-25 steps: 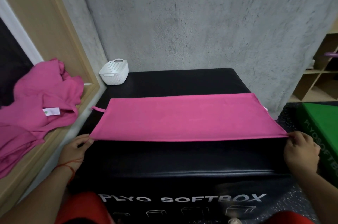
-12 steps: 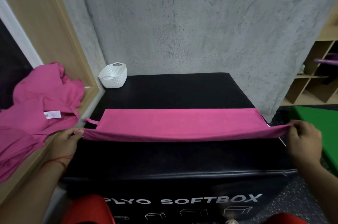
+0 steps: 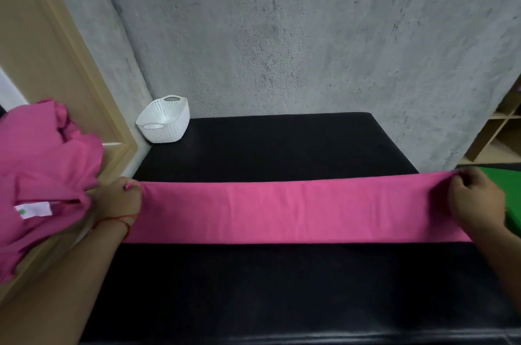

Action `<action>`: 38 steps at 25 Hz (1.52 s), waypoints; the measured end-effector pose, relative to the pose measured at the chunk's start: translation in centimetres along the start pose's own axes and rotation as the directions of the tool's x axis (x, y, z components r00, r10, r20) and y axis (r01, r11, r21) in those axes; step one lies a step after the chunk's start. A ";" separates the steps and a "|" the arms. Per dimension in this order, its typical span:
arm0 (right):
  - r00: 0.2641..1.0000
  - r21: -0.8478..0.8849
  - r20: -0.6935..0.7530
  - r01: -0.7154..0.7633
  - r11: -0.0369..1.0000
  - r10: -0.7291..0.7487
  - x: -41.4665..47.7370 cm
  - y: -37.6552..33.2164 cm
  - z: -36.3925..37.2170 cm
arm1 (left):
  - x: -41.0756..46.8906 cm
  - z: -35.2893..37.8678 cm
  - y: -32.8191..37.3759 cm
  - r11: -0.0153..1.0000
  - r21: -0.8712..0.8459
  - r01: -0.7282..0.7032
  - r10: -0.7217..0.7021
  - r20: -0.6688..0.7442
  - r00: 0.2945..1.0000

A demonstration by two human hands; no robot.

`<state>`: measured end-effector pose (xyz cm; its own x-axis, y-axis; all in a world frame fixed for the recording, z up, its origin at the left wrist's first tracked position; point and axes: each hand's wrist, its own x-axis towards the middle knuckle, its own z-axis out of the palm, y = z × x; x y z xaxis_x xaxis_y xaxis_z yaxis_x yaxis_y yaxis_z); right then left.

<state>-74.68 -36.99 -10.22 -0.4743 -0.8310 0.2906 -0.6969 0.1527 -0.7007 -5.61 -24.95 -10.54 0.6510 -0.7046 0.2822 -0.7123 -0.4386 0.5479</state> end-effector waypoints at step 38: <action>0.999 -0.292 -0.039 -0.044 0.955 0.034 0.5 2.4 8.3 | 3.6 9.6 -3.0 0.986 0.150 0.068 -0.082 0.094 0.992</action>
<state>-72.18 -41.48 -17.17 -0.5182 -0.8040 0.2918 -0.8022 0.3387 -0.4916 -3.65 -31.55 -18.68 0.6798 -0.7156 0.1608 -0.6979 -0.5637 0.4418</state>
